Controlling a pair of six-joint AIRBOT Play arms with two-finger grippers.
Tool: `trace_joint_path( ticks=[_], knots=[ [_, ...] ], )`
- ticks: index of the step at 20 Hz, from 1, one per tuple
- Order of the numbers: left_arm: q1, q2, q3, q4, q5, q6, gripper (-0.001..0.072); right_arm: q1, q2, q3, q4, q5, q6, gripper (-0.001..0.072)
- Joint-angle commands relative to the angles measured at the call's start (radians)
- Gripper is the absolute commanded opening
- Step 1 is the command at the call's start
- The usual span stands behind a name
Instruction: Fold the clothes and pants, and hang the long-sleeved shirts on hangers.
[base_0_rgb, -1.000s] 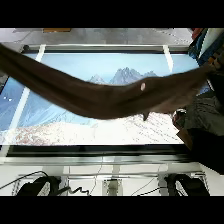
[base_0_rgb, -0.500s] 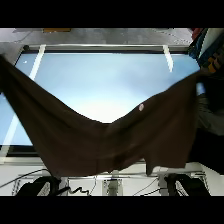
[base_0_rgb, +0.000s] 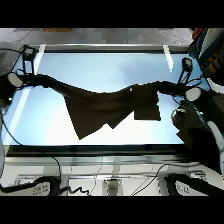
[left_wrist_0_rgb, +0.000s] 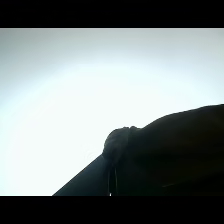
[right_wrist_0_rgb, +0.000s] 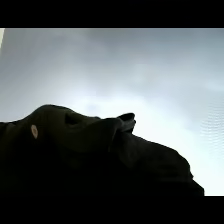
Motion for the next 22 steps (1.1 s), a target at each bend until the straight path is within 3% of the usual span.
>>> trace_joint_path(
  ticks=[1, 9, 10, 11, 12, 13, 14, 16, 20, 22],
  knots=[
    [-0.001, -0.095, -0.003, -0.019, 0.136, -0.005, 0.001, 0.0, -0.125, -0.005, 0.029, -0.179, 0.002, 0.0017],
    [-0.004, -0.093, -0.003, -0.195, 0.389, -0.005, 0.001, -0.001, -0.137, -0.005, 0.029, -0.64, 0.0, 0.0018],
    [-0.004, -0.093, -0.003, -0.195, 0.396, -0.005, 0.0017, -0.001, -0.141, -0.004, 0.029, -0.664, 0.0, 0.0052],
    [-0.005, -0.093, -0.003, -0.195, 0.396, -0.005, 0.0082, -0.001, -0.143, -0.005, 0.027, -0.662, -0.003, 0.0277],
    [-0.005, -0.093, -0.003, -0.195, 0.396, -0.005, 0.0326, -0.001, -0.146, -0.005, 0.022, -0.664, -0.003, 0.0562],
    [-0.006, -0.093, -0.003, -0.195, 0.396, -0.005, 0.0599, -0.004, -0.148, -0.005, 0.022, -0.663, -0.004, 0.059],
    [-0.007, -0.093, -0.003, -0.195, 0.395, -0.005, 0.0696, -0.013, -0.148, -0.005, 0.023, -0.655, -0.003, 0.059],
    [-0.007, -0.093, -0.003, -0.195, 0.383, -0.005, 0.0698, -0.054, -0.148, 0.009, 0.029, -0.546, -0.002, 0.056],
    [0.002, -0.092, -0.003, -0.194, 0.268, -0.005, 0.0696, -0.242, -0.167, 0.071, 0.026, -0.047, 0.0, 0.0472],
    [0.008, -0.092, -0.003, -0.194, 0.152, -0.005, 0.0692, -0.344, -0.212, 0.107, 0.036, 0.218, -0.003, 0.0471]
  ],
)
